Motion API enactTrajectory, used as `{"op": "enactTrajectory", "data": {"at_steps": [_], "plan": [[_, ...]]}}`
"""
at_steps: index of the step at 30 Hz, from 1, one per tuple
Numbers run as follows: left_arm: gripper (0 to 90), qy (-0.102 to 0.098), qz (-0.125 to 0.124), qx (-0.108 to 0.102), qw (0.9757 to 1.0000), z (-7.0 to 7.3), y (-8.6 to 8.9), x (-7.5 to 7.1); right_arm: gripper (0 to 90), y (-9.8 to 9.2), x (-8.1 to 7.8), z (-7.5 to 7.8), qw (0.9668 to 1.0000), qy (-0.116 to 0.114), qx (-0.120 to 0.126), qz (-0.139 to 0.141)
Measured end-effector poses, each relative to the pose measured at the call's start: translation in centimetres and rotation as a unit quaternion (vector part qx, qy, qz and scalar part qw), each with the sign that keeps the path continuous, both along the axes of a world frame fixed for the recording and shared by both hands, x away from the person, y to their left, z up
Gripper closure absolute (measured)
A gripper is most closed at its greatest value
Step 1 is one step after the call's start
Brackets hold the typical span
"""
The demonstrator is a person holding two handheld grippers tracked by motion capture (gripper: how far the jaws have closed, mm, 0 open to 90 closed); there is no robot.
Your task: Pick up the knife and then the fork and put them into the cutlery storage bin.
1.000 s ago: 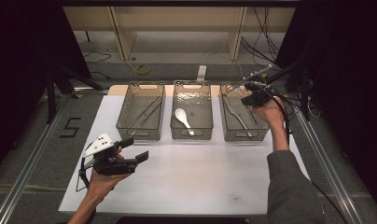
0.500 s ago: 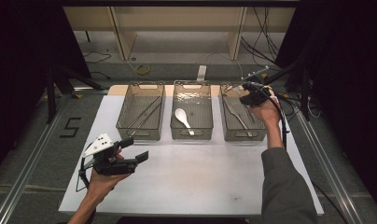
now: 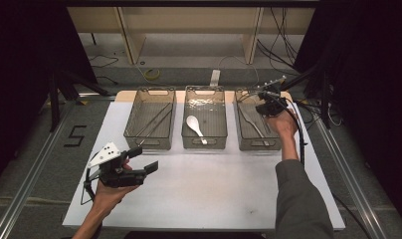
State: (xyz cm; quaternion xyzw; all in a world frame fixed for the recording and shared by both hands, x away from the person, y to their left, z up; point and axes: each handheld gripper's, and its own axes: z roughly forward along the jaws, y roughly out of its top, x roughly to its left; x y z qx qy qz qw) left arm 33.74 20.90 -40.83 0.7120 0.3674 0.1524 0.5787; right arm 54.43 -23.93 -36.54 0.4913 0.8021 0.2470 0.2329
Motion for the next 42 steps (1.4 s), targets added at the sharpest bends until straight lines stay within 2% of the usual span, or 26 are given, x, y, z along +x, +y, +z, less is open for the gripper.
{"op": "enactTrajectory", "data": {"at_steps": [12,24,29,32,34,35,40,42], "plan": [[15.5,0.000,0.000,0.000,1.0000,0.0,0.0,0.0,85.6,-0.5,-0.3,-2.1,0.9998,0.015,0.001,-0.011],[15.5,-0.001,0.001,-0.002,1.0000,0.0,0.0,-0.1,85.5,-0.2,-0.2,-2.7,0.9996,0.028,0.006,-0.009],[15.5,-0.001,0.001,-0.002,1.0000,0.0,0.0,-0.1,84.7,-0.3,-0.1,-2.9,0.9992,0.033,0.007,-0.022],[15.5,-0.001,0.000,-0.002,1.0000,0.0,0.0,-0.1,83.3,-0.5,-0.1,-3.2,0.9984,0.044,0.009,-0.033],[15.4,-0.001,0.000,-0.002,1.0000,0.0,0.0,-0.1,80.9,-0.7,-0.2,-3.3,0.9982,0.045,0.016,-0.038],[15.4,-0.001,0.000,0.000,1.0000,0.0,0.0,-0.1,76.7,-0.9,-0.2,-3.3,0.9981,0.042,0.022,-0.041],[15.5,0.000,0.000,-0.002,1.0000,0.0,0.0,-0.1,69.5,-1.4,-0.3,-2.5,0.9974,0.036,0.040,-0.048],[15.5,0.001,0.000,0.000,1.0000,0.0,0.0,0.0,68.3,-1.5,-0.5,-2.2,0.9966,0.033,0.057,-0.049]]}}
